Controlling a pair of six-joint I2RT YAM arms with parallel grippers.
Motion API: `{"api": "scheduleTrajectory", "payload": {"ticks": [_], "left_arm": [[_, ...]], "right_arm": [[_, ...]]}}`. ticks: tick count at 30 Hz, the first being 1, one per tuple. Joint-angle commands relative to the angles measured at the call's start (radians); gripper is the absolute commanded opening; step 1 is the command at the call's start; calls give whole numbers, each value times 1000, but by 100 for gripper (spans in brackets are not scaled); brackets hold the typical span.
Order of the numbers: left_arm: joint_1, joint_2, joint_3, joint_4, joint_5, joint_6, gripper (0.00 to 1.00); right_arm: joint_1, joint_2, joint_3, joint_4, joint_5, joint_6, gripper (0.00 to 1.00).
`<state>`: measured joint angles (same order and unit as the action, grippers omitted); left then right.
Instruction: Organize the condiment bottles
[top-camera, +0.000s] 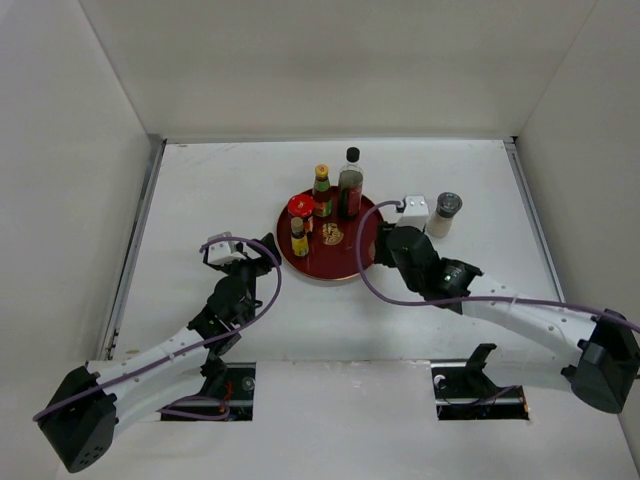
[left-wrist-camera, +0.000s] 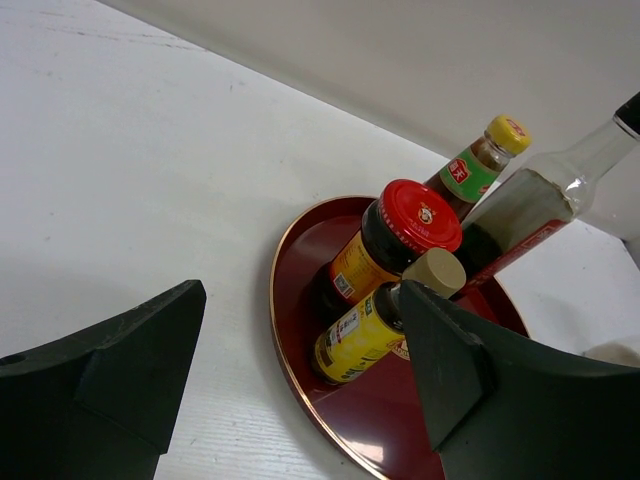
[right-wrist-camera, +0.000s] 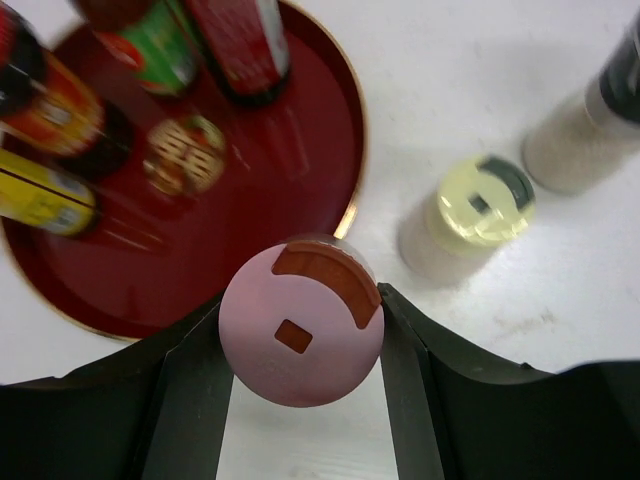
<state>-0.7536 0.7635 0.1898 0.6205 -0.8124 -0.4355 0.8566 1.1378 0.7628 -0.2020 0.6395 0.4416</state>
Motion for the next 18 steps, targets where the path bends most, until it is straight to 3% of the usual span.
{"api": "scheduleTrajectory", "payload": {"ticks": [1, 9, 18], "left_arm": [[7, 6, 3, 53, 9, -12, 78], [9, 0, -3, 48, 10, -12, 78], [1, -3, -4, 53, 10, -12, 78]], "right_arm": [[26, 45, 102, 125, -20, -60, 44], [35, 397, 279, 397, -87, -129, 45], [2, 637, 408, 475, -113, -152, 49]]}}
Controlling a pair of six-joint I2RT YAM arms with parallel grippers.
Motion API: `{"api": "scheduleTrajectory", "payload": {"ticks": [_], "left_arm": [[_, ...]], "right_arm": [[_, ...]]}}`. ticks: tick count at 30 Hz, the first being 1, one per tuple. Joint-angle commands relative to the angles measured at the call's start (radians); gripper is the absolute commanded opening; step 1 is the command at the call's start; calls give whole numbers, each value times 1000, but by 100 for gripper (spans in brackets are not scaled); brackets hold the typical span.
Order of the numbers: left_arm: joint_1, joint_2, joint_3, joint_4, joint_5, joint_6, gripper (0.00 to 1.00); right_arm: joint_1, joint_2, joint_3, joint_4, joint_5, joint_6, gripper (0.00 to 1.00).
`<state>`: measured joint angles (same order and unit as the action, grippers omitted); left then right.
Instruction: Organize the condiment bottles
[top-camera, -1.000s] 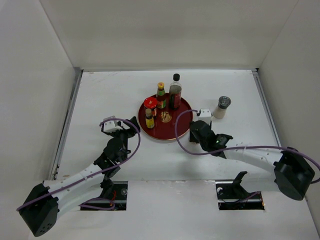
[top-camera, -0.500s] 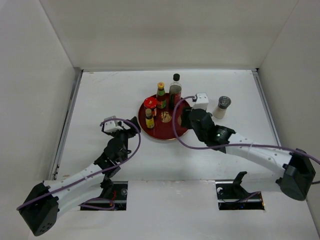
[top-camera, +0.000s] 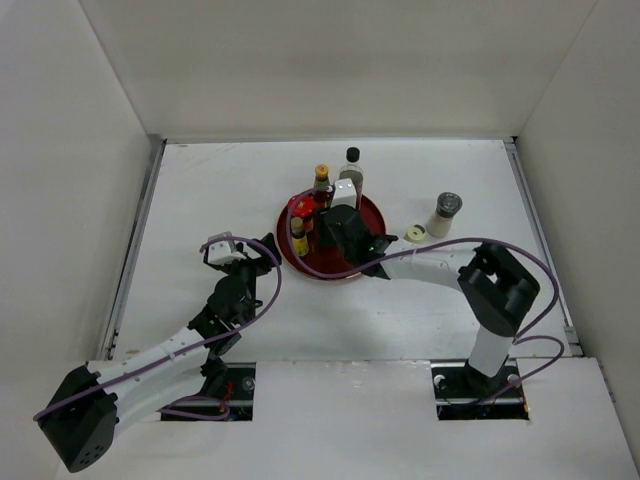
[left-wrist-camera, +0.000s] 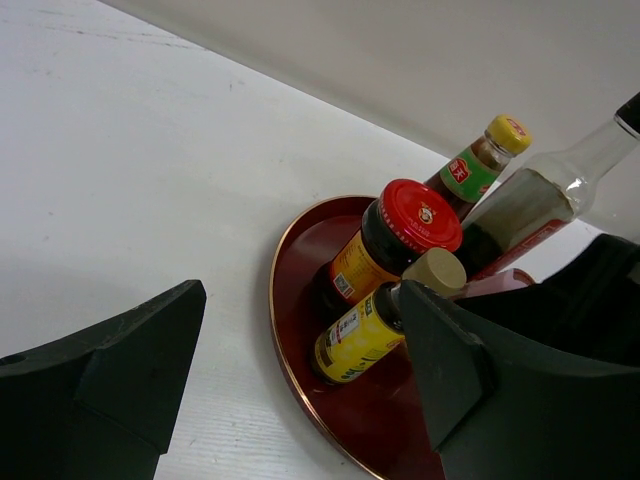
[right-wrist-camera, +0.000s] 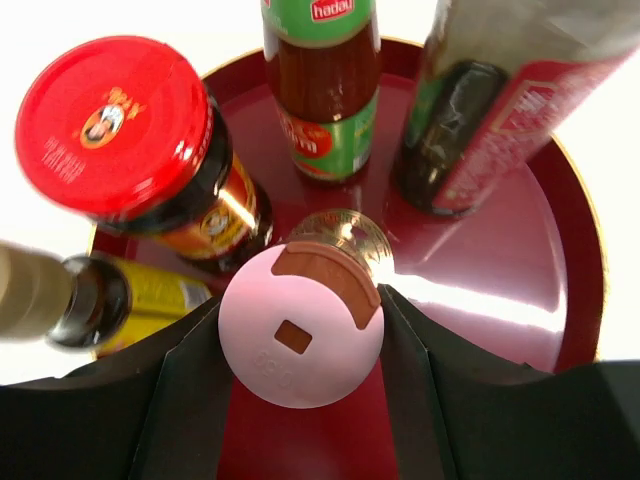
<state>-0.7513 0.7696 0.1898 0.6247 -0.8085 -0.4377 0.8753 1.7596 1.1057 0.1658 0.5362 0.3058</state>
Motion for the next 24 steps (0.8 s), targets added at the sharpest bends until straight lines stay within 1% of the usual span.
{"api": "scheduleTrajectory", "payload": {"ticks": [1, 3, 7, 15, 18, 24], "left_arm": [[5, -6, -4, 49, 6, -10, 78], [7, -3, -4, 49, 6, -10, 78], [5, 3, -4, 52, 6, -10, 78], [7, -9, -4, 47, 8, -10, 78], [4, -23, -9, 50, 6, -10, 78], [-6, -7, -4, 53, 8, -10, 78]], "right_arm": [[-19, 27, 66, 110, -13, -14, 51], [-19, 50, 75, 104, -10, -19, 57], [-19, 49, 74, 87, -5, -19, 65], [-22, 2, 51, 63, -12, -20, 76], [-20, -84, 10, 14, 1, -14, 76], [-29, -385, -206, -2, 22, 18, 76]]}}
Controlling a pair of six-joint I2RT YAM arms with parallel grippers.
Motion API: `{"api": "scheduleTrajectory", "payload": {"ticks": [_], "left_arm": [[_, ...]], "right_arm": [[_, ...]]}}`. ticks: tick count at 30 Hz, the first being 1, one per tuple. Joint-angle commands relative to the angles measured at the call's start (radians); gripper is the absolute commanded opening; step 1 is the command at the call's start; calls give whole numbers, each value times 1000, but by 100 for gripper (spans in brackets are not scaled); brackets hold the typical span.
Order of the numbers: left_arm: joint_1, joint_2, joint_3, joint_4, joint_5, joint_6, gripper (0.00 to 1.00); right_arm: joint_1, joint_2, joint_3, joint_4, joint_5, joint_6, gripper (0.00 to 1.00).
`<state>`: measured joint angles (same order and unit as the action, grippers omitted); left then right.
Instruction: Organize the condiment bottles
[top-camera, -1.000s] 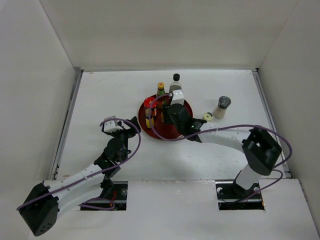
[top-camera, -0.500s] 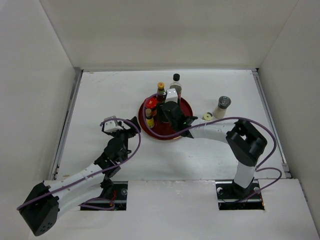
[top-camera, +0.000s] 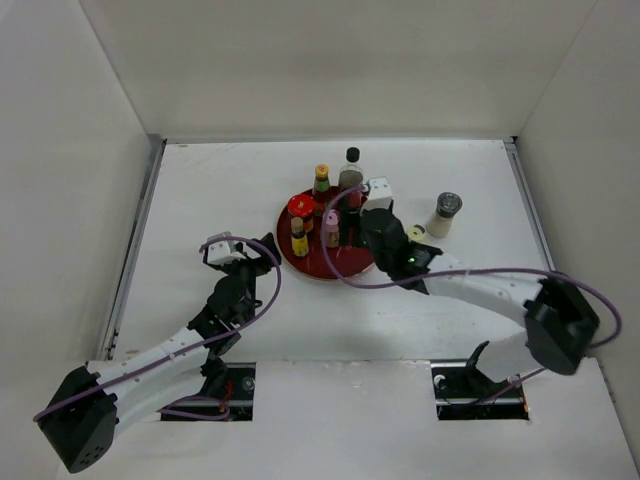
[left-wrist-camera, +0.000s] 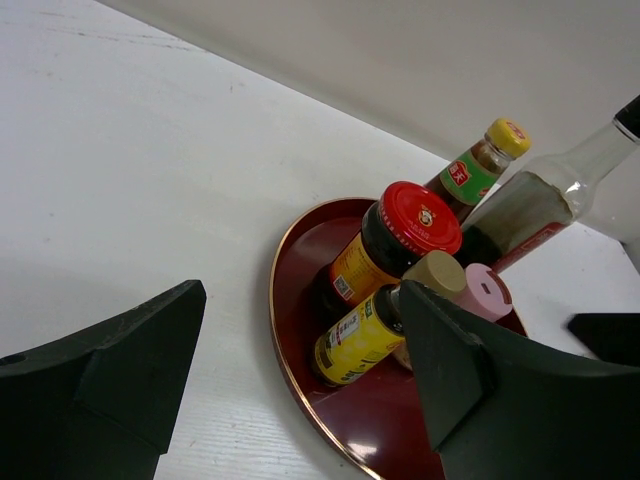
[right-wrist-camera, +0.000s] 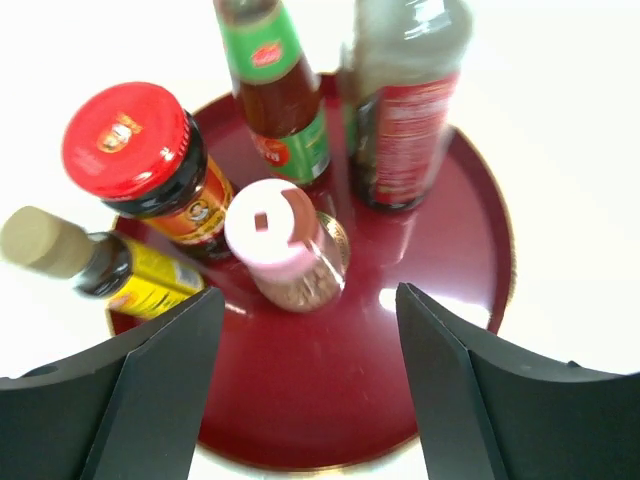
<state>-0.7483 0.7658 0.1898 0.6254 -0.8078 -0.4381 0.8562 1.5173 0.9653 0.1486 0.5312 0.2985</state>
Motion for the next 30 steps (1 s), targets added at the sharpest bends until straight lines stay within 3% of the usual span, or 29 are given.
{"api": "scheduleTrajectory", "payload": {"ticks": [1, 4, 8, 16, 19, 23, 28, 30], "left_arm": [[-4, 3, -4, 53, 7, -10, 78], [-9, 0, -3, 53, 7, -10, 78], [2, 0, -6, 57, 9, -10, 78], [-3, 17, -4, 62, 10, -13, 78], [7, 21, -6, 63, 10, -13, 78], [0, 10, -7, 63, 10, -13, 78], [4, 13, -7, 62, 13, -14, 78], [4, 9, -9, 63, 13, -14, 78]], "right_arm": [[-25, -182, -97, 13, 42, 30, 76], [-100, -320, -203, -39, 104, 39, 78], [-208, -379, -255, -170, 142, 77, 88], [-299, -237, -235, -152, 38, 100, 89], [-320, -180, -217, -115, 26, 113, 84], [-332, -120, -197, -78, 44, 110, 69], [-328, -127, -211, -26, 95, 99, 52], [-319, -175, -221, -29, 116, 80, 49]]}}
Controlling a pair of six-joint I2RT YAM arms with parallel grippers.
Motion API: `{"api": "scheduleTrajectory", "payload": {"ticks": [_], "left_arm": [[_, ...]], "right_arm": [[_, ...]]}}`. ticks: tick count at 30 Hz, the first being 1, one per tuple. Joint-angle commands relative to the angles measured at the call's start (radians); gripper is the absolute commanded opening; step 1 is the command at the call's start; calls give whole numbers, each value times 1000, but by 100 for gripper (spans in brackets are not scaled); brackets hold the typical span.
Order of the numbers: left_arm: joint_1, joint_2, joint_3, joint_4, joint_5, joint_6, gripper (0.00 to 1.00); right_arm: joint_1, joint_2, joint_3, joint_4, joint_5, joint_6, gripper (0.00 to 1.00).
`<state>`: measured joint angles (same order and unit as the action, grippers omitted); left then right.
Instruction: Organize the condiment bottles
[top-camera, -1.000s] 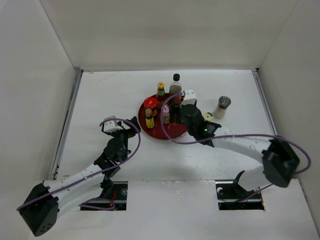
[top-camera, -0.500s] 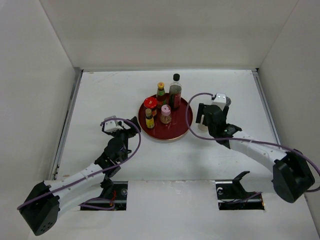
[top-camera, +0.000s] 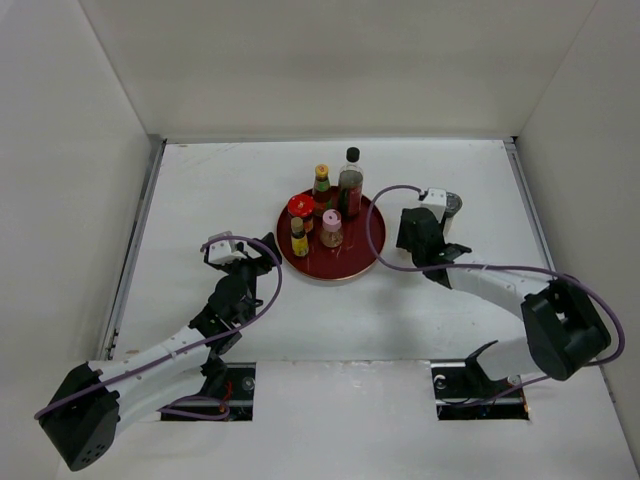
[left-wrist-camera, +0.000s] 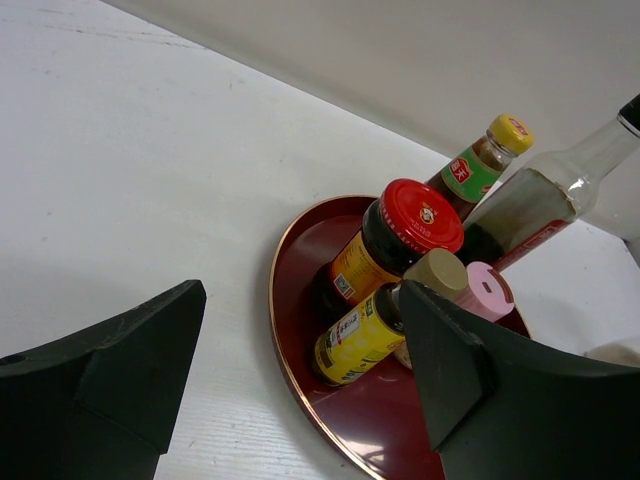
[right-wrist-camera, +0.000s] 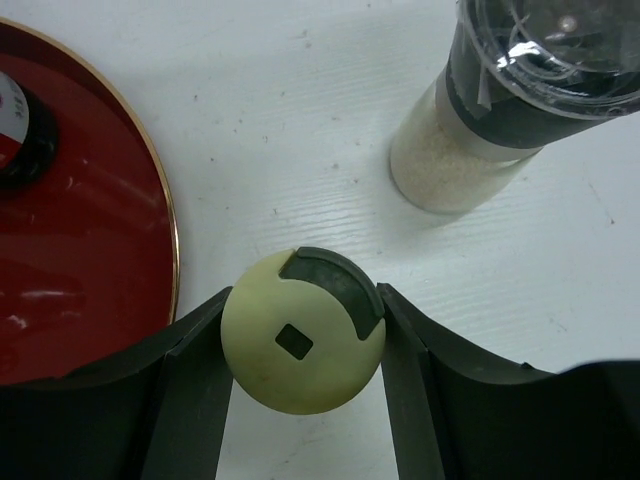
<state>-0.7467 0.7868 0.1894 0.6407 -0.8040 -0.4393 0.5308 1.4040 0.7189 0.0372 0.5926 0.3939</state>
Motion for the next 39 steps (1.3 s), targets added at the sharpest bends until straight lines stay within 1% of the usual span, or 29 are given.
{"api": "scheduleTrajectory", "payload": {"ticks": [1, 4, 7, 10, 14, 19, 24, 26, 27, 29, 32, 34, 36, 39], "left_arm": [[7, -11, -8, 48, 9, -13, 78], [10, -9, -7, 45, 11, -13, 78], [14, -17, -11, 48, 11, -13, 78], [16, -4, -7, 47, 11, -13, 78], [19, -6, -8, 48, 11, -13, 78], [14, -23, -13, 48, 11, -13, 78], [8, -18, -10, 46, 11, -13, 78], [16, -14, -11, 48, 11, -13, 78], [16, -14, -10, 45, 11, -13, 78], [7, -18, -10, 47, 11, -13, 78], [13, -11, -10, 48, 11, -13, 78], [8, -17, -10, 45, 11, -13, 78], [5, -23, -11, 48, 11, -13, 78], [13, -17, -11, 48, 11, -13, 78]], "right_arm": [[17, -83, 24, 73, 50, -23, 49], [88, -167, 37, 18, 49, -36, 49], [195, -198, 65, 18, 46, -35, 49], [283, -120, 112, 62, 27, -23, 49], [366, 19, 183, 121, 3, -4, 50], [409, 145, 237, 170, -22, 2, 50], [422, 222, 255, 187, -28, 0, 55], [426, 227, 251, 181, -31, 2, 59], [426, 227, 246, 179, -34, 2, 64], [429, 216, 235, 162, -36, -3, 75], [430, 164, 208, 135, -40, -3, 85], [430, 97, 182, 118, -40, -10, 87], [418, -1, 142, 102, -36, -12, 88], [335, -155, 85, 76, -51, -10, 89]]}}
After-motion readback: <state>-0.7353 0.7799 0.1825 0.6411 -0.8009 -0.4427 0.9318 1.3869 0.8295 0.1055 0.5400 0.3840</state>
